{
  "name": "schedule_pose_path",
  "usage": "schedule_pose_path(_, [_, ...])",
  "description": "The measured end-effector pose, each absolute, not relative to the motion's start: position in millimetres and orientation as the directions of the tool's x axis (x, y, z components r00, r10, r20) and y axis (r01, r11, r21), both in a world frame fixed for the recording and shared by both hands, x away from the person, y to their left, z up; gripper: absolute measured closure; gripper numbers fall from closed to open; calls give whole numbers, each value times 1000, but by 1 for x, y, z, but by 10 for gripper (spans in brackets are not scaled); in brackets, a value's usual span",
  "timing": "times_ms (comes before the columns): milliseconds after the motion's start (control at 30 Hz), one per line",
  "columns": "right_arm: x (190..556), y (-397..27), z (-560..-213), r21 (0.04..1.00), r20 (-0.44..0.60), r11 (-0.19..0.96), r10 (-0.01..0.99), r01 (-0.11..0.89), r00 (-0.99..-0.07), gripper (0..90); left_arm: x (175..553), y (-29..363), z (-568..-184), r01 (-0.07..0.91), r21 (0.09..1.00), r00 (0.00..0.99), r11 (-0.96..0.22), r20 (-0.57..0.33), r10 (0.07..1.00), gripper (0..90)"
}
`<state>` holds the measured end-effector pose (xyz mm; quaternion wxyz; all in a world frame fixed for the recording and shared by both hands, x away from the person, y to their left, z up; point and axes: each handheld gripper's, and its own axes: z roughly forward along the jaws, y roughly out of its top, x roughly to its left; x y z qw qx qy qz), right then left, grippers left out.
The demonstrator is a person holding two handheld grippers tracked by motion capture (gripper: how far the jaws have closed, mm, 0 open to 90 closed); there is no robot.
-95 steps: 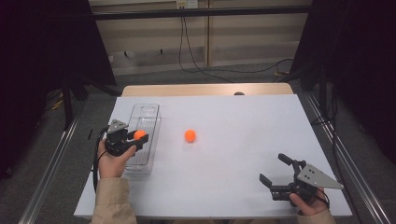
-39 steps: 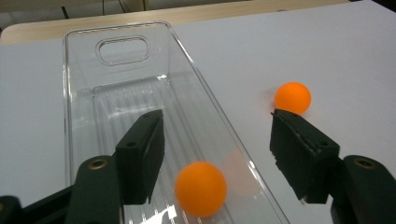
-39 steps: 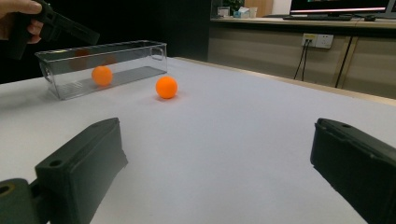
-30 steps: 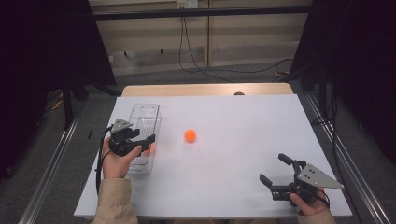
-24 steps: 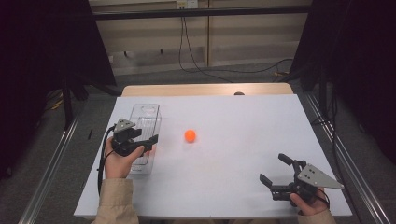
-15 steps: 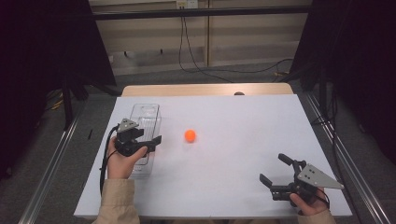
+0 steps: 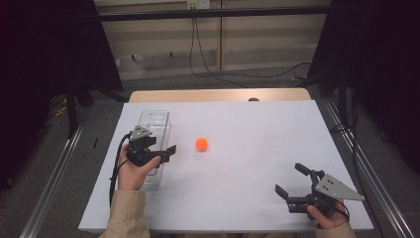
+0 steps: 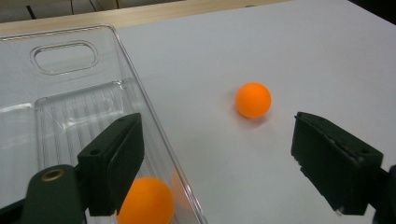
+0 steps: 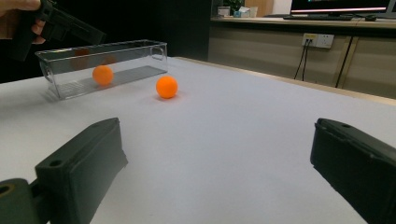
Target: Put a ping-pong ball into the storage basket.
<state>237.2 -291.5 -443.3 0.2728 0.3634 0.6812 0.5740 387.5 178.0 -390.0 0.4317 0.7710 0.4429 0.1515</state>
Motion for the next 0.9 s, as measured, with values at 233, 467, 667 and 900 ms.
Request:
schedule_pose_path(233, [237, -291, -443, 980, 46, 77, 809, 183, -586, 21, 388, 174, -391, 554, 798, 571, -237, -156, 806, 151])
schedule_pose_path(467, [237, -291, -443, 980, 47, 76, 809, 184, -586, 21, 387, 169, -391, 552, 799, 577, -238, -160, 801, 139])
schedule_pose_path(667, [237, -291, -444, 980, 46, 78, 808, 184, -587, 21, 388, 165, -392, 552, 799, 582, -238, -165, 796, 134])
schedule_pose_path(900, [237, -291, -444, 980, 47, 77, 808, 185, -587, 21, 387, 159, -394, 551, 798, 590, -242, -167, 790, 129])
